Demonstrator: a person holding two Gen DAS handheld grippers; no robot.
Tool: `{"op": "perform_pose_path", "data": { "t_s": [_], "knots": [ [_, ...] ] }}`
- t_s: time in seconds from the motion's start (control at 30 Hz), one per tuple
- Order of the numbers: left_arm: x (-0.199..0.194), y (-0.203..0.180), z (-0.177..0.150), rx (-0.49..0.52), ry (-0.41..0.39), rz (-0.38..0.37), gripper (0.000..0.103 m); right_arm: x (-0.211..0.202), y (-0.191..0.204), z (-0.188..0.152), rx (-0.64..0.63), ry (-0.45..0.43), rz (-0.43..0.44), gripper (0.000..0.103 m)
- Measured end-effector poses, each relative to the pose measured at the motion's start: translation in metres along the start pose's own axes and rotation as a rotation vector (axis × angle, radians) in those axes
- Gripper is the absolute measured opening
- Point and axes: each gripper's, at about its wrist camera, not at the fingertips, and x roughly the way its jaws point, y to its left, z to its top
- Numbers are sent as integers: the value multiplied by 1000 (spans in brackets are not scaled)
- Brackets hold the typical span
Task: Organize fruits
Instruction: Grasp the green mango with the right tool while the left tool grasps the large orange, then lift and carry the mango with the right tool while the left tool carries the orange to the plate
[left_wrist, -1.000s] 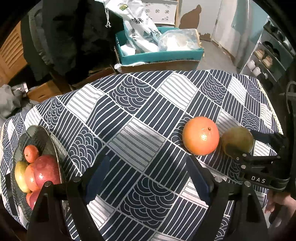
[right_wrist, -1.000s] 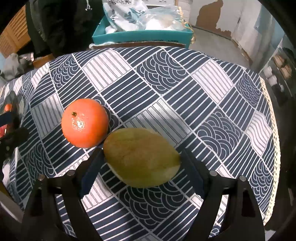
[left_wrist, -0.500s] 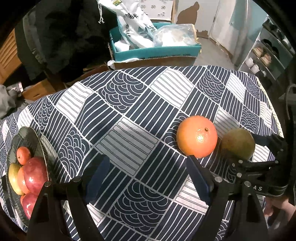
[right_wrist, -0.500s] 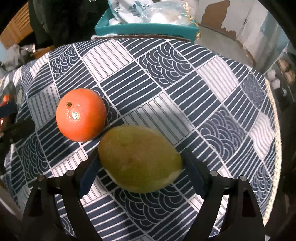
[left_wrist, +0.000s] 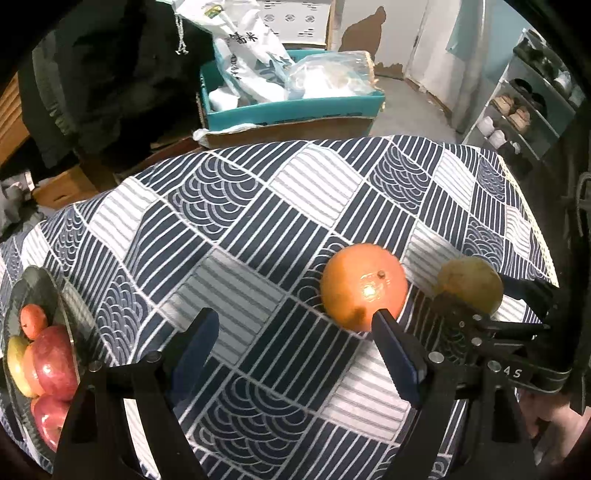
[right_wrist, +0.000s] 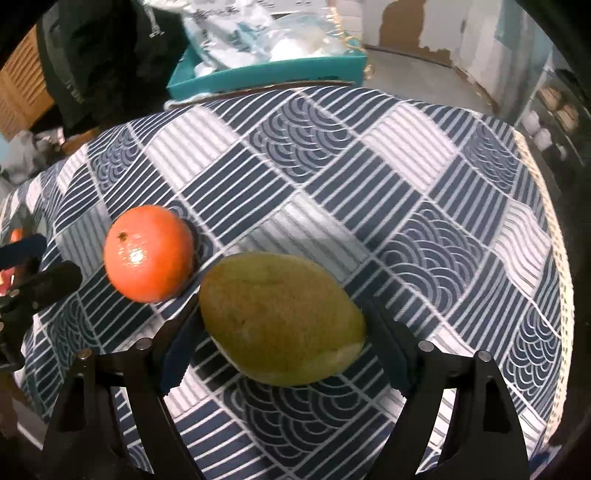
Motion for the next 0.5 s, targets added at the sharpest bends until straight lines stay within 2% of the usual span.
{"op": "perform_pose_path", "data": {
  "t_s": [0.27,0.5],
  "knots": [
    [16,-25,7,18,-2,-44,86,-21,-28,7,82,-64,-58,84],
    [32,-38,10,53,15,-3,86,-29,-41,8,116,-86,-79,84]
  ]
}}
